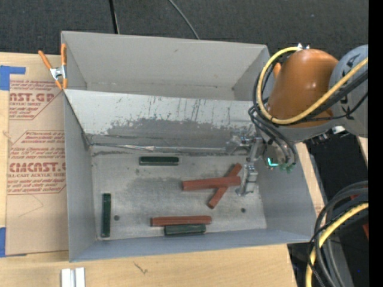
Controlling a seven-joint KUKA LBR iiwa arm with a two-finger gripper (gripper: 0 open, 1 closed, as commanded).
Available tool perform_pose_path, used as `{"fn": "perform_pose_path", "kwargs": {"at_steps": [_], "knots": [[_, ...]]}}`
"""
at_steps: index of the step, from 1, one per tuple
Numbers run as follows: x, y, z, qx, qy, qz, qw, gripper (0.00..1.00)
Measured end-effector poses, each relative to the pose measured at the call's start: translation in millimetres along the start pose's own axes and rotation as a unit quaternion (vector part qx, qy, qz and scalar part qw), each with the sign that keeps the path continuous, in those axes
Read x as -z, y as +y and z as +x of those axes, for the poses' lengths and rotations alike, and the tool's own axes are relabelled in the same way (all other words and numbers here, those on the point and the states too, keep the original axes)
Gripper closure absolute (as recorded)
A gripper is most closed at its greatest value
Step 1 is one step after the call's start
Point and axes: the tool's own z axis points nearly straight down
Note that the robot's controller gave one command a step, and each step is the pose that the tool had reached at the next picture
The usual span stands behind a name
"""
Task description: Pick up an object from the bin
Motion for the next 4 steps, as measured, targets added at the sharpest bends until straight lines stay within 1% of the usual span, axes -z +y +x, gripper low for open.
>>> {"fn": "perform_pose_path", "kwargs": {"at_steps": [1,2,3,4], "knots": [[3.7,-0.1,-1.7,0.0,-0.0038,0.0,1.0,0.0],[-14.0,-0.8,1.2,0.046,-0.0079,0.001,0.9989,0.0],[-125.9,24.4,-34.4,0.149,-0.0046,0.0,0.9889,1.0],[-125.9,24.4,-34.4,0.149,-0.0046,0.0,0.9888,1.0]]}}
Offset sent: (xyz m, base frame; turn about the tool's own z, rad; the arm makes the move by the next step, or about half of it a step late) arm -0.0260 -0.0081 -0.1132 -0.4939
